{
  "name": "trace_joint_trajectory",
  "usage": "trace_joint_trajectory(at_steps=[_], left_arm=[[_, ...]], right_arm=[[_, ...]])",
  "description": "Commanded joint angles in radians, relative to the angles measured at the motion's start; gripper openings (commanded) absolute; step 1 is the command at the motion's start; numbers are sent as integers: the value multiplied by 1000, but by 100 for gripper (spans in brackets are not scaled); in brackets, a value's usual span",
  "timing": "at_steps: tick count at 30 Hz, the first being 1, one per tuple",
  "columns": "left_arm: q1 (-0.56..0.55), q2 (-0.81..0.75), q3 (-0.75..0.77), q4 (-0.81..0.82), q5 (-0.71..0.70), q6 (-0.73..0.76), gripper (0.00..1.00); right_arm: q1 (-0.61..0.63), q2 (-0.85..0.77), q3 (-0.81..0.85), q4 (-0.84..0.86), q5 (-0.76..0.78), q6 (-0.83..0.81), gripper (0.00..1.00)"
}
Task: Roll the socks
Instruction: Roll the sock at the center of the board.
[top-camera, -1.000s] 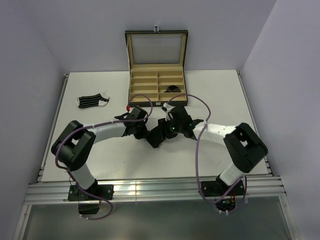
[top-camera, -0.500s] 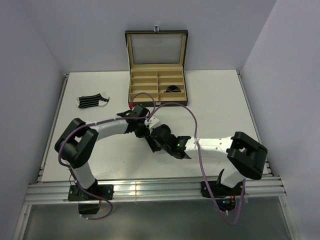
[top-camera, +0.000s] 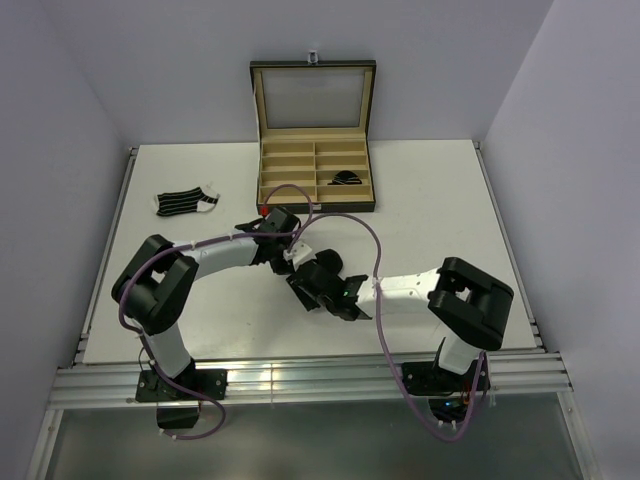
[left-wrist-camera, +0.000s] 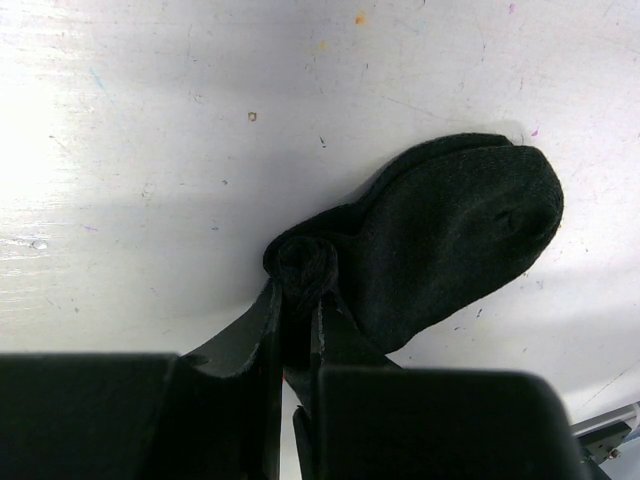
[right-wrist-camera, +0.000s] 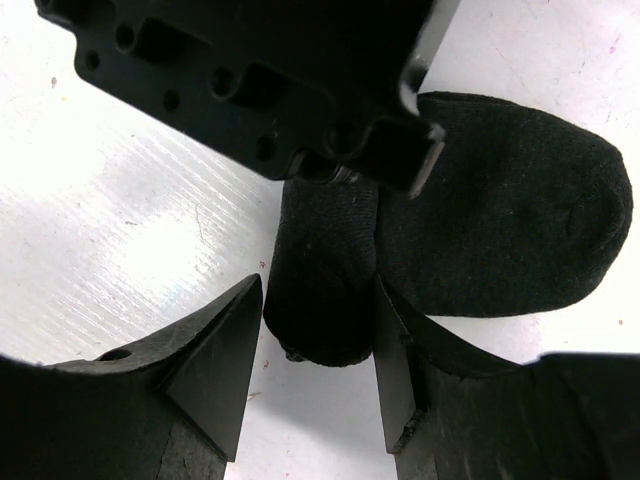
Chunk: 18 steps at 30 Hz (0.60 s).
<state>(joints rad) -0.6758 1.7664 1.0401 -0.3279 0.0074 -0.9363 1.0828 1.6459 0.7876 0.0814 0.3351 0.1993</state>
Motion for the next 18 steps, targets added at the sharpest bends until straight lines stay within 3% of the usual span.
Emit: trace_joint_trajectory(at_steps=[1,15,18], left_arm=[[-5,44,0,-59,-3,24,1],[-5,39,6,-69,5,21,1],[-5,39,9,-69,9,21,1]], right_arm=[[20,-3,48,-6,50,2,54],[55,97,127,-74,136,17,54],[54,112,122,-103,153,34,45]])
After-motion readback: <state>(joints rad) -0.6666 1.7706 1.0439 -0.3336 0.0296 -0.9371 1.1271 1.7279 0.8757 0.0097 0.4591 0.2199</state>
